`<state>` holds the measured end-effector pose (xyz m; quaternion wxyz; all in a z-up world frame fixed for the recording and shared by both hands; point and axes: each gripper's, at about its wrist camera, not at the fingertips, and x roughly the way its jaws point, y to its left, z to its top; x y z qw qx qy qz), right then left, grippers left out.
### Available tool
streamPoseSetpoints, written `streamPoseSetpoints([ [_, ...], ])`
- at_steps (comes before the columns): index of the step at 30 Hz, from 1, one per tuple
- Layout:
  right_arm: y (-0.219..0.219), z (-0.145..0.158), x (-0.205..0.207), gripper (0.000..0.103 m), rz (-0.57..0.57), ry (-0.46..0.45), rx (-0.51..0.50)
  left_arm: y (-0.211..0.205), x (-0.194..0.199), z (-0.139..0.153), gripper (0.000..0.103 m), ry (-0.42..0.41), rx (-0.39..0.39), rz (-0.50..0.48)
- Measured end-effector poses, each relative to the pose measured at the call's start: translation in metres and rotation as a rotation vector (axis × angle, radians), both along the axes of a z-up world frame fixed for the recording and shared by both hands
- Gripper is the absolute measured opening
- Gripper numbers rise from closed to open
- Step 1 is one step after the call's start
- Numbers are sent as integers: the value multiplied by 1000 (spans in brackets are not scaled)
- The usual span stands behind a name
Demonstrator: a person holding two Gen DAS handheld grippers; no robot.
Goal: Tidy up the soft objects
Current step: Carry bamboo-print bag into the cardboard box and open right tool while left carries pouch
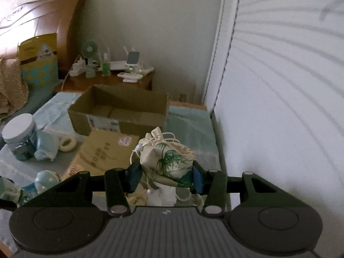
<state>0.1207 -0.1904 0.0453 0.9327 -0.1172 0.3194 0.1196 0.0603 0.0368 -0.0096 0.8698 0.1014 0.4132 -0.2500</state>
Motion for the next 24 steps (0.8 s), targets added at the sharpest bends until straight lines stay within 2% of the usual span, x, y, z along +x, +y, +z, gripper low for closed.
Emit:
streamPoseSetpoints([
  [10,6,35,2,51,32,-53,17,10,1,30,36,-78,-5,-2],
  [17,23,61,29,51,92,-80,45,18,8,40,36,-108,-28,11],
  [24,52,76,75,51,170,-96,56,27,25,43,36,-110,-47,45],
])
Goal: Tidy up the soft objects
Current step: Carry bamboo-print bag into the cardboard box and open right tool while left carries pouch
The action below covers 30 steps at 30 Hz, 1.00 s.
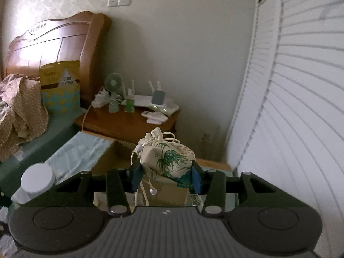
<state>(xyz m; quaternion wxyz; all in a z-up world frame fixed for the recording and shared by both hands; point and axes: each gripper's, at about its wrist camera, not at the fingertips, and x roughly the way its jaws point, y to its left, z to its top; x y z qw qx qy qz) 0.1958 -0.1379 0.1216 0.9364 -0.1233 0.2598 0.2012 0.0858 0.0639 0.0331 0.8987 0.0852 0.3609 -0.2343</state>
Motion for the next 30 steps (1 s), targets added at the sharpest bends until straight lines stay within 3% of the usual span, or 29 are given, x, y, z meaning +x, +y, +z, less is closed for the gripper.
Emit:
streamPoseSetpoints([
  [10,31,0,76,51,119,39,77,10,24,2,36,4,0,55],
  [18,42,-56,118,51,130,139,54,12,37,-1,36,20,9,79],
  [21,36,-76,119,63,106,176,31,10,40,-1,36,23,13,71],
  [23,30,-85,114,87,88,193,23,8,43,0,36,25,15,62],
  [25,24,-89,104,98,60,181,27,6,47,1,36,23,16,56],
  [30,10,-89,80,103,-7,175,44,0,60,7,36,13,13,34],
])
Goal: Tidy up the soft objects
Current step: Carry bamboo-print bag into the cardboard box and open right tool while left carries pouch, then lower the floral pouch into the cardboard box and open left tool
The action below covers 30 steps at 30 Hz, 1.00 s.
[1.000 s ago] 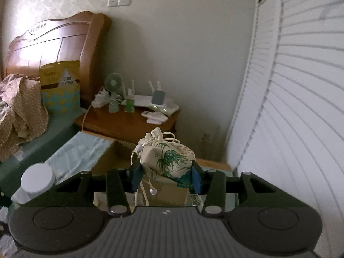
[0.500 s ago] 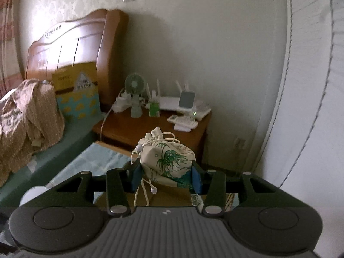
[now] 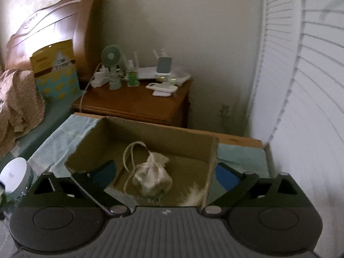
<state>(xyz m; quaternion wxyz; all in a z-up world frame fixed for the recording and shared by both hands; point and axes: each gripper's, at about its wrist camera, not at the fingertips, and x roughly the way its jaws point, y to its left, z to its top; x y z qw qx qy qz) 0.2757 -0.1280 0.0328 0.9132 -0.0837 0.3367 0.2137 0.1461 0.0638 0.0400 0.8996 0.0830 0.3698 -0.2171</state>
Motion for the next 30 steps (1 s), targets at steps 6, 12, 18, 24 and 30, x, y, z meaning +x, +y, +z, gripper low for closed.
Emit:
streamPoseSetpoints([
  [6,-13,2,-46,103,-76,-19,-1,-11,25,12,36,-24,14,-26],
  [12,-23,4,-88,103,-90,-13,57,-12,69,28,36,-48,1,-38],
  [18,-28,10,-111,103,-94,-28,74,-14,120,36,36,-76,-7,-29],
  [24,-31,9,-116,103,-98,-32,49,-22,161,16,36,-35,-31,13],
  [30,-36,8,-116,103,-103,-30,30,-18,180,-20,38,43,6,88],
])
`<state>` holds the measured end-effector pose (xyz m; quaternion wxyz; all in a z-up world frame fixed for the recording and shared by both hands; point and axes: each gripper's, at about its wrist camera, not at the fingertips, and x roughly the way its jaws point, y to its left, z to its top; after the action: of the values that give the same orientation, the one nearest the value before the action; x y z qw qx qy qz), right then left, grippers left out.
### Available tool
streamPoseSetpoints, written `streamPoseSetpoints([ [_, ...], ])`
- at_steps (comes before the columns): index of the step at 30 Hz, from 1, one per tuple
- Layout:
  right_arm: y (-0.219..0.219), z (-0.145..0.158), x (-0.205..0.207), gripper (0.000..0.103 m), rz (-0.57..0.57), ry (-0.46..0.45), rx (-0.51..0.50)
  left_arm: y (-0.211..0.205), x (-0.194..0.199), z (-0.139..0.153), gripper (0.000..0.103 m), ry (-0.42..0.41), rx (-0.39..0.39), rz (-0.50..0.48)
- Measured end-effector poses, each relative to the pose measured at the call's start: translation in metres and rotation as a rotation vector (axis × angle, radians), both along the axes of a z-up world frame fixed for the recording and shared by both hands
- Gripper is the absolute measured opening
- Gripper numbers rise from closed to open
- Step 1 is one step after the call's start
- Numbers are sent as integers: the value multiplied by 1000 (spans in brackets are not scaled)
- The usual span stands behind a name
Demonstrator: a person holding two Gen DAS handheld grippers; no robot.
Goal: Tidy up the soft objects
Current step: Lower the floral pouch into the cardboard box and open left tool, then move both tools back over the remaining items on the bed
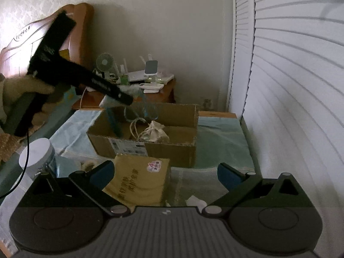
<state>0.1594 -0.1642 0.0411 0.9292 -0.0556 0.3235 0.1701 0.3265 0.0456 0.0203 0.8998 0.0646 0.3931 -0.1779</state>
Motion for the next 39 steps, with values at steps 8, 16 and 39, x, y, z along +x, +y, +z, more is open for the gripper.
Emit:
streamPoseSetpoints([
  [8,-3,3,-5,103,-2,-7,-9,8,-2,-8,90,-14,38,83],
  [16,0,5,-16,103,12,-12,-15,11,-40,14,95,-79,48,56],
  [39,4,-25,-71,103,75,48,-67,30,-215,-18,99,-150,-28,46],
])
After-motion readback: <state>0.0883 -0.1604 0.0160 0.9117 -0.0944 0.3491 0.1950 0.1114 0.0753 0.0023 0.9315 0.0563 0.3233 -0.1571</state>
